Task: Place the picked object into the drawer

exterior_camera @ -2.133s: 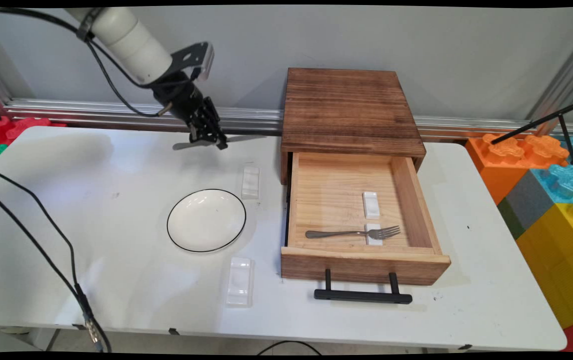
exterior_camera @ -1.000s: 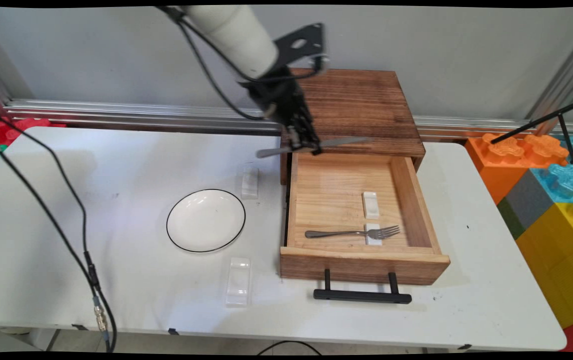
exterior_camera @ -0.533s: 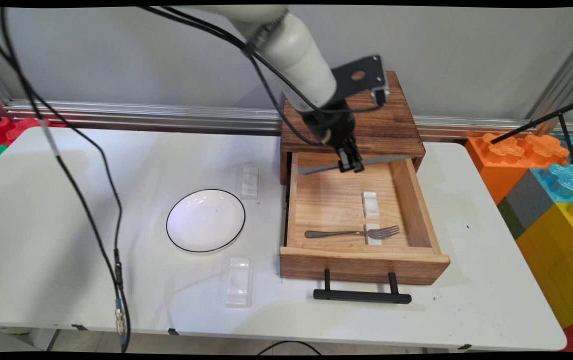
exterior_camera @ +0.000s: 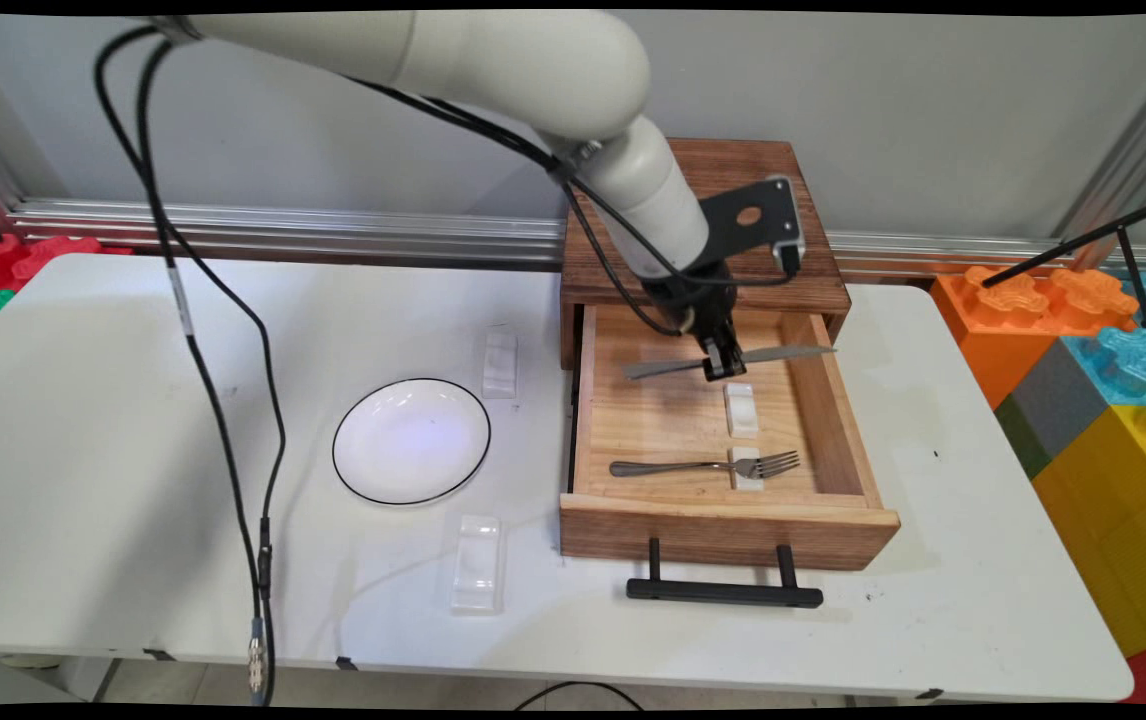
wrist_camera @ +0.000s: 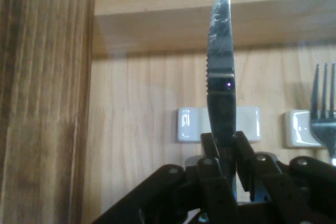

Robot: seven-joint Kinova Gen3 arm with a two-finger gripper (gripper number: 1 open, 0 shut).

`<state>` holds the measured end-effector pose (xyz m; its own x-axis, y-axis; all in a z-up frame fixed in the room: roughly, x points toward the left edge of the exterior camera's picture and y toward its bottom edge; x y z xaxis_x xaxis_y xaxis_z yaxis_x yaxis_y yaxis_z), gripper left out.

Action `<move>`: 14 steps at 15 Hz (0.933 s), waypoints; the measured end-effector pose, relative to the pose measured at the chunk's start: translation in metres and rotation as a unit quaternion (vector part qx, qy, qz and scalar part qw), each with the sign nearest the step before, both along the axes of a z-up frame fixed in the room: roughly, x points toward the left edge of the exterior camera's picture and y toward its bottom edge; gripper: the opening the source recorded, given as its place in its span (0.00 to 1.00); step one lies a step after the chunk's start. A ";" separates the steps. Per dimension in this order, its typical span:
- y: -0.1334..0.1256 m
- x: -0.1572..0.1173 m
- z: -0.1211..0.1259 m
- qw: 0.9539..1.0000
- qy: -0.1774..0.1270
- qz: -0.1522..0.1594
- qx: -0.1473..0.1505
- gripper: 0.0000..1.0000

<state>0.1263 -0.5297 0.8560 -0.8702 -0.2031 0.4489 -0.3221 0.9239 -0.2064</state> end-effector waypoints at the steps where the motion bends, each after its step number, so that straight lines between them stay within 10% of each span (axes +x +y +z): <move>1: -0.002 -0.001 -0.006 1.000 -0.002 0.000 0.001 0.00; 14: -0.014 -0.005 -0.043 1.000 -0.021 0.005 0.007 0.00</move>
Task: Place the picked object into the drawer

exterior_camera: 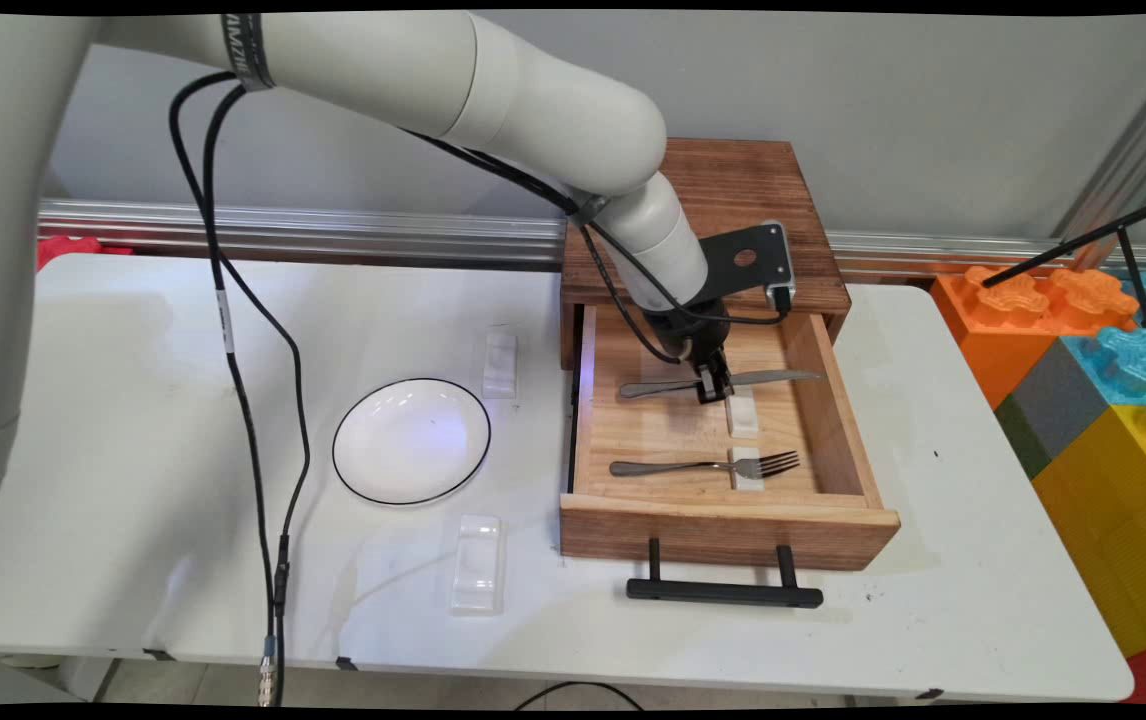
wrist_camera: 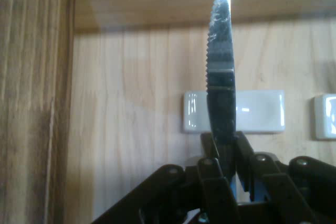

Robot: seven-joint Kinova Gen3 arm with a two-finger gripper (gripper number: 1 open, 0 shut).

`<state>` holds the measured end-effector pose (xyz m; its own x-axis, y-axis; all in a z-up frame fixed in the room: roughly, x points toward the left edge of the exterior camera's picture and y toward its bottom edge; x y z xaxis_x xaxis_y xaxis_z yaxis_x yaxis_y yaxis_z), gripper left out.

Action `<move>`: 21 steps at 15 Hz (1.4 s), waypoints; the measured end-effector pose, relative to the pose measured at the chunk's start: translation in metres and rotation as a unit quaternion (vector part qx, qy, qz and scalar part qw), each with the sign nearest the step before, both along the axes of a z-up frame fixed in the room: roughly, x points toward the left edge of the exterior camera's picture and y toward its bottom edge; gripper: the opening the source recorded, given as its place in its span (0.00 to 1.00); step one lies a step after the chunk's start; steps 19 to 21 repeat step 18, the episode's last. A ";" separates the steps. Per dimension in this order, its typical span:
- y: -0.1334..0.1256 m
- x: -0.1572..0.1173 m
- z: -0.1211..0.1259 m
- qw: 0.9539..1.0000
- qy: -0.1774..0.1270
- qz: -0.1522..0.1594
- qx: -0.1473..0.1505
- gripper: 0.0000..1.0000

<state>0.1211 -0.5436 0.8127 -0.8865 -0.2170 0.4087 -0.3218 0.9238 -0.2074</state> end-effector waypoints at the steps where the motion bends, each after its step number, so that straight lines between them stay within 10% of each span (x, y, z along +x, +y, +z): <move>1: 0.000 0.001 -0.002 1.000 -0.002 0.001 0.001 0.00; 10: -0.001 0.004 -0.011 1.000 -0.008 0.006 0.006 0.00; 11: -0.001 0.004 -0.011 1.000 -0.007 0.007 0.007 1.00; 21: 0.003 0.007 -0.010 1.000 -0.005 0.006 0.012 1.00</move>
